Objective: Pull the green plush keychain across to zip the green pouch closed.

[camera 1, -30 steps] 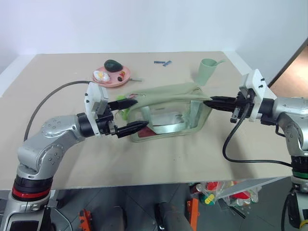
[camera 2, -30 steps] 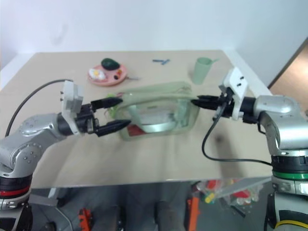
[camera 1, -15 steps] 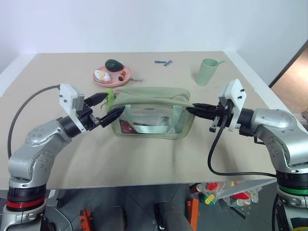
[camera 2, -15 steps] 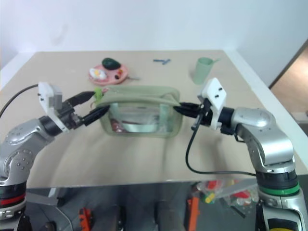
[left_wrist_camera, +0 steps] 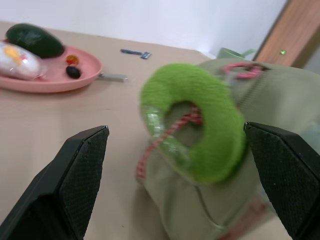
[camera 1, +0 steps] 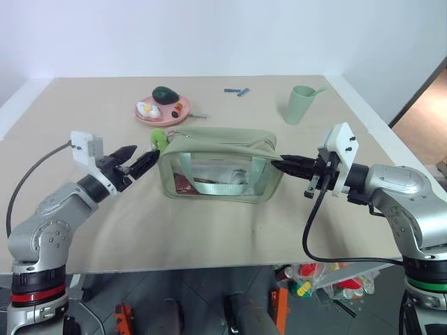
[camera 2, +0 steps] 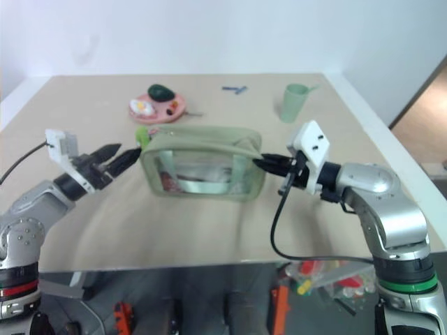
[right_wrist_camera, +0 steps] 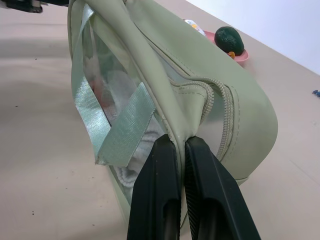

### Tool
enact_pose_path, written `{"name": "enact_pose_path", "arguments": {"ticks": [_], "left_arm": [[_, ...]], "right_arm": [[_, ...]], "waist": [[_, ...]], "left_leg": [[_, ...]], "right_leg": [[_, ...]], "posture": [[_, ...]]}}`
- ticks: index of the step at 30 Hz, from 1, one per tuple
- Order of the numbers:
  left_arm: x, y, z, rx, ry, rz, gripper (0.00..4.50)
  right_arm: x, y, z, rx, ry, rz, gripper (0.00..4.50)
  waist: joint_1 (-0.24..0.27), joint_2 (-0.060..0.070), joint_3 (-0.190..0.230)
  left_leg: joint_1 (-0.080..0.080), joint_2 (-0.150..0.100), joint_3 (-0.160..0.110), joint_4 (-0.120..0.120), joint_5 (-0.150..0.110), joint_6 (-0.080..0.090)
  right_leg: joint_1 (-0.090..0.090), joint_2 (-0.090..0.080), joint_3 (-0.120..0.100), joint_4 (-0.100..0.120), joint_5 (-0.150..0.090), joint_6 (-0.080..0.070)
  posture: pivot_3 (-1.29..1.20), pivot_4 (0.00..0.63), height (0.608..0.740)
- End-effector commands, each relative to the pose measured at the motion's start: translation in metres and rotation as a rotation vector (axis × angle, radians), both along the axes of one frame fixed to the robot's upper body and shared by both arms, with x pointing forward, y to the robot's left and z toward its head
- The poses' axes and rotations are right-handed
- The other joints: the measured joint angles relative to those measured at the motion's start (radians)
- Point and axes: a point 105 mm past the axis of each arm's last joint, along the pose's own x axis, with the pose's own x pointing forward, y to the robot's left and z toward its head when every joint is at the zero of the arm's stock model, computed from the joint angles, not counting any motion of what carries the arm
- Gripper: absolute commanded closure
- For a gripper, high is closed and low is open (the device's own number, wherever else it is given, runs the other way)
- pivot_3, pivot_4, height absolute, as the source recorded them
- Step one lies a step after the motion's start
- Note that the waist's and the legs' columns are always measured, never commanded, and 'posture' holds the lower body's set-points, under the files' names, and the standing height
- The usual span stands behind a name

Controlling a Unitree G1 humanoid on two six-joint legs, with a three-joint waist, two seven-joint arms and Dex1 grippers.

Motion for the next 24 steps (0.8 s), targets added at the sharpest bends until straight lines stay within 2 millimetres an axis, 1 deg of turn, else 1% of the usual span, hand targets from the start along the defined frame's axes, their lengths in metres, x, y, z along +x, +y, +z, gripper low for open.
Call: {"name": "enact_pose_path", "arguments": {"ticks": [1, 4, 9, 12, 14, 19, 24], "left_arm": [[0.004, -0.006, 0.007, -0.024, -0.012, -0.022, 0.00], [0.009, -0.011, 0.002, -0.072, 0.006, -0.042, 0.00], [0.009, -0.018, -0.003, -0.149, 0.036, -0.093, 0.00], [0.012, -0.015, -0.006, -0.191, 0.038, -0.092, 0.87], [0.014, -0.014, -0.005, -0.217, 0.031, -0.090, 1.60], [0.021, -0.008, -0.005, -0.256, 0.036, -0.081, 3.21], [0.022, -0.011, -0.004, -0.230, 0.021, -0.096, 3.21]], "right_arm": [[-0.003, 0.000, 0.007, -0.012, -0.050, 0.005, 4.48], [-0.004, 0.000, 0.006, -0.018, -0.053, 0.001, 4.48], [-0.004, -0.001, 0.005, -0.030, -0.053, -0.003, 4.48], [-0.004, -0.002, 0.004, -0.035, -0.052, -0.004, 4.50], [-0.004, -0.002, 0.004, -0.038, -0.052, -0.005, 4.50], [-0.004, -0.003, 0.005, -0.045, -0.056, -0.006, 4.50], [-0.004, -0.003, 0.005, -0.054, -0.060, -0.008, 4.50]], "waist": [[0.000, 0.000, 0.000], [0.000, 0.000, 0.000], [0.001, 0.000, 0.000], [0.001, 0.000, 0.000], [0.001, 0.000, 0.000], [0.001, 0.000, 0.000], [0.001, 0.000, 0.000]], "left_leg": [[0.000, 0.000, 0.000, 0.000, 0.000, 0.000], [0.000, 0.000, 0.000, -0.001, 0.000, 0.000], [0.000, 0.000, 0.000, 0.000, 0.000, 0.000], [0.000, 0.000, 0.000, 0.000, 0.000, 0.000], [0.000, -0.001, 0.000, 0.000, 0.000, 0.000], [0.000, 0.000, 0.000, 0.000, 0.000, 0.000], [-0.001, 0.000, 0.000, 0.000, 0.000, 0.000]], "right_leg": [[0.000, 0.000, 0.000, 0.000, 0.001, 0.002], [0.000, 0.000, 0.000, 0.000, 0.001, 0.002], [0.000, 0.000, 0.000, 0.000, 0.001, 0.002], [0.000, 0.000, 0.000, 0.000, 0.001, 0.002], [0.000, 0.000, 0.000, -0.001, 0.001, 0.002], [0.000, 0.000, 0.000, -0.001, 0.001, 0.002], [0.000, 0.000, 0.000, -0.002, 0.002, 0.003]], "posture": [[0.00, 0.150, 0.740], [0.00, 0.150, 0.740], [0.00, 0.150, 0.740], [0.00, 0.150, 0.740], [0.00, 0.150, 0.740], [0.00, 0.150, 0.740], [0.00, 0.150, 0.740]]}}
